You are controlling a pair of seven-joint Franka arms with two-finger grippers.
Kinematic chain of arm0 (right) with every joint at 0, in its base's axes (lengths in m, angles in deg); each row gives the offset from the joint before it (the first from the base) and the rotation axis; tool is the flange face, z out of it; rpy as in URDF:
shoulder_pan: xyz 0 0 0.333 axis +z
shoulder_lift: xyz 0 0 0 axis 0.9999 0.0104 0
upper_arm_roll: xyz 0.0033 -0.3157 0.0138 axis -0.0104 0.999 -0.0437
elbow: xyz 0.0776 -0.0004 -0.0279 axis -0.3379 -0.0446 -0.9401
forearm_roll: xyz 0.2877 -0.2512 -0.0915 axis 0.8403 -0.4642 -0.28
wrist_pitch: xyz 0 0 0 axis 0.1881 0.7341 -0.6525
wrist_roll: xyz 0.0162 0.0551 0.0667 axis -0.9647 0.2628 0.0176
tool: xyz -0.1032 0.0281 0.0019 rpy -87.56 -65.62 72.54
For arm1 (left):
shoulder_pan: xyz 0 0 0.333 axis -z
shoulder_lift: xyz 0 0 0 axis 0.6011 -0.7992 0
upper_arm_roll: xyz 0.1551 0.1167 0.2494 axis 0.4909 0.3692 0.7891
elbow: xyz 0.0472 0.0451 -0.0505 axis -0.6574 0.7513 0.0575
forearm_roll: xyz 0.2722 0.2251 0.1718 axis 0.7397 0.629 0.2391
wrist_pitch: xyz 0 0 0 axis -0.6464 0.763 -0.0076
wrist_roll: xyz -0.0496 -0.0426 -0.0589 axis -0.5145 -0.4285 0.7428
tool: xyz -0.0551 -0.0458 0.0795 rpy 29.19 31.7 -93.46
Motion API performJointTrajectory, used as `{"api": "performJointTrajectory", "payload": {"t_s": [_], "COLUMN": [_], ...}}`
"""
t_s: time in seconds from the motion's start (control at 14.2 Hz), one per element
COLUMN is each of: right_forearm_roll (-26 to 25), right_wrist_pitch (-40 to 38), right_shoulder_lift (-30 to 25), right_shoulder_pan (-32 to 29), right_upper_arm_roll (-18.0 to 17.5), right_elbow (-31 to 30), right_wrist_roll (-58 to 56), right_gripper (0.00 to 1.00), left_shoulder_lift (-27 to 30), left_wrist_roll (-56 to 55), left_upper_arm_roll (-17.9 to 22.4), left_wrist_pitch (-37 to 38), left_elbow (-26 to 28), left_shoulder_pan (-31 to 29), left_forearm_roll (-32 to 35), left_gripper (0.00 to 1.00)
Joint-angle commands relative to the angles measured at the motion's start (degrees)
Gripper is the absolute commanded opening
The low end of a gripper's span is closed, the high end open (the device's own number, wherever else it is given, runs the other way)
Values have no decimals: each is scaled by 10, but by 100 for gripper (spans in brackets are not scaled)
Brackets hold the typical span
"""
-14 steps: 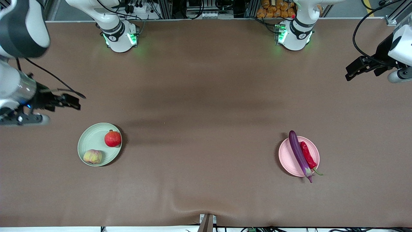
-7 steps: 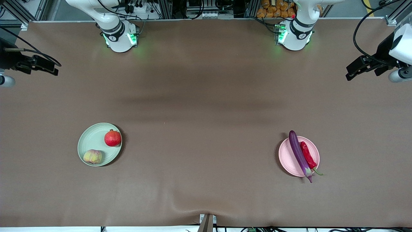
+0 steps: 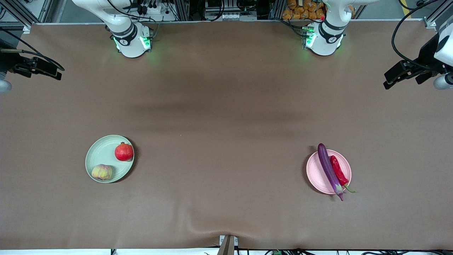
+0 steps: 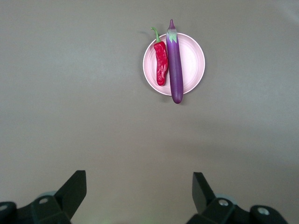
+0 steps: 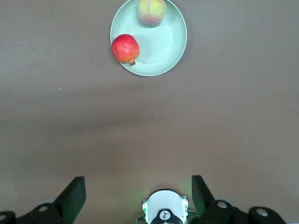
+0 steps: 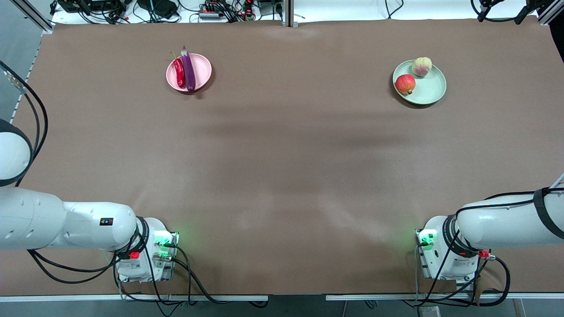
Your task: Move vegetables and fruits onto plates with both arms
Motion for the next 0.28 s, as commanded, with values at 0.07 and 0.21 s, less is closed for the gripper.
{"api": "performJointTrajectory", "payload": {"t_s": [0.07, 0.21], "right_forearm_roll": [14, 14], "right_wrist_pitch": [3, 4], "right_shoulder_lift": [0, 0], "right_shoulder_pan": [-8, -9], "right_upper_arm_roll": [-6, -5], "right_elbow": [5, 5], "right_wrist_roll": [7, 4], "right_gripper": [100, 100], "left_shoulder_lift": [-6, -4], "left_wrist_roll": [10, 10], "left_upper_arm_roll": [2, 1], "left_wrist_pitch": [22, 32], "left_elbow": [-18, -18], "left_shoulder_pan": [4, 5], "left_forearm_roll": [-6, -5], "left_gripper": [100, 100]}}
